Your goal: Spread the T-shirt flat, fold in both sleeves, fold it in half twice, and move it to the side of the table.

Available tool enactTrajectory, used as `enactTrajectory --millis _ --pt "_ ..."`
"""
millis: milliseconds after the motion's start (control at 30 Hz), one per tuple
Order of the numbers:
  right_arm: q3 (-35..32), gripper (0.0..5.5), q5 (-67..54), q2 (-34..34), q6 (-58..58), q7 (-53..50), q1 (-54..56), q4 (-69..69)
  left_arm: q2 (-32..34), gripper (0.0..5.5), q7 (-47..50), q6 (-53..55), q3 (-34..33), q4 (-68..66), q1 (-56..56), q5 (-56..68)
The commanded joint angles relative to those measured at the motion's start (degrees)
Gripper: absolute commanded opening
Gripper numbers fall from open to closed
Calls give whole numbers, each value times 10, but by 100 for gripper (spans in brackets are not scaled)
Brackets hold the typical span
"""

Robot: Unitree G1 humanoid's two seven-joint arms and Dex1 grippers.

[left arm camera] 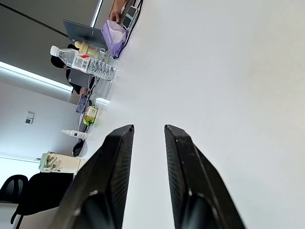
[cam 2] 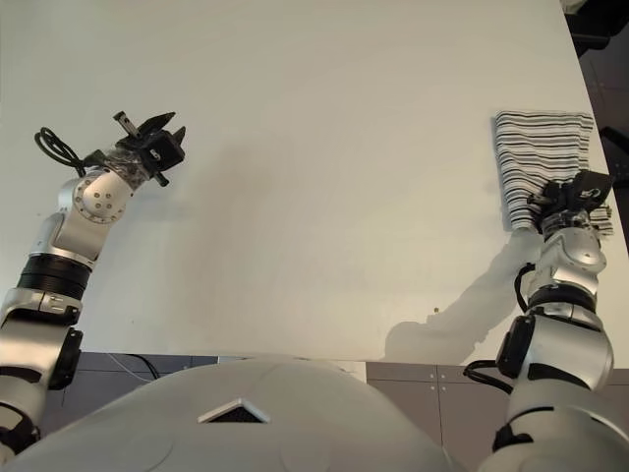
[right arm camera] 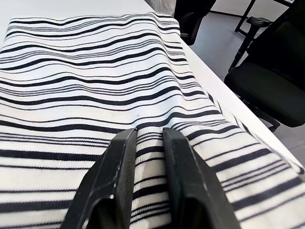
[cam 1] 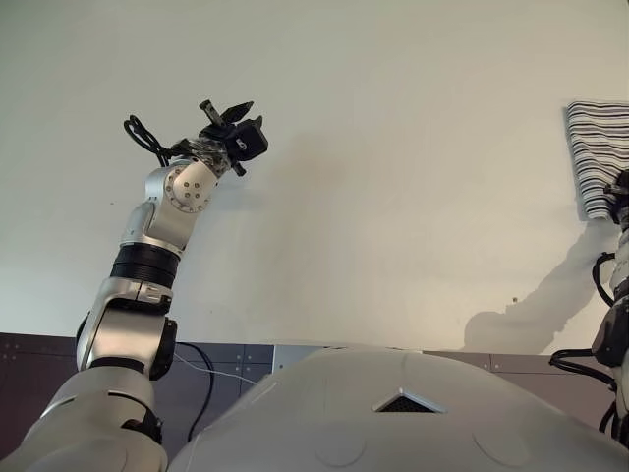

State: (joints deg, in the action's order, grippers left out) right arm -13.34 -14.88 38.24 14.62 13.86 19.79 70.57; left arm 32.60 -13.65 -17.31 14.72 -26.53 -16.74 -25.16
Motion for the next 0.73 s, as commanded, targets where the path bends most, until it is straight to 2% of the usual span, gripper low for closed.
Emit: enactTrajectory --millis 33,133,233,333,433,500,600,733 --pt "27 96 58 -34 -18 -43 10 39 -32 118 44 27 -42 83 67 29" --pt "29 96 66 -63 59 -27 90 -7 -76 118 82 49 -114 184 127 104" --pt "49 96 61 -127 120 3 112 -121 -133 118 110 95 -166 286 151 176" --pt "99 96 51 -215 86 22 72 -313 -189 118 141 145 -189 374 190 214" --pt "167 96 36 -295 -30 27 7 -481 -252 118 162 188 -175 430 232 244" --pt "190 96 46 -325 -75 19 -9 -512 -280 118 178 194 -160 431 253 231" --pt "186 96 76 -363 -112 -43 4 -496 -319 118 218 194 -140 413 261 198" --pt "189 96 103 -378 -113 -65 18 -472 -328 118 231 184 -136 375 237 178"
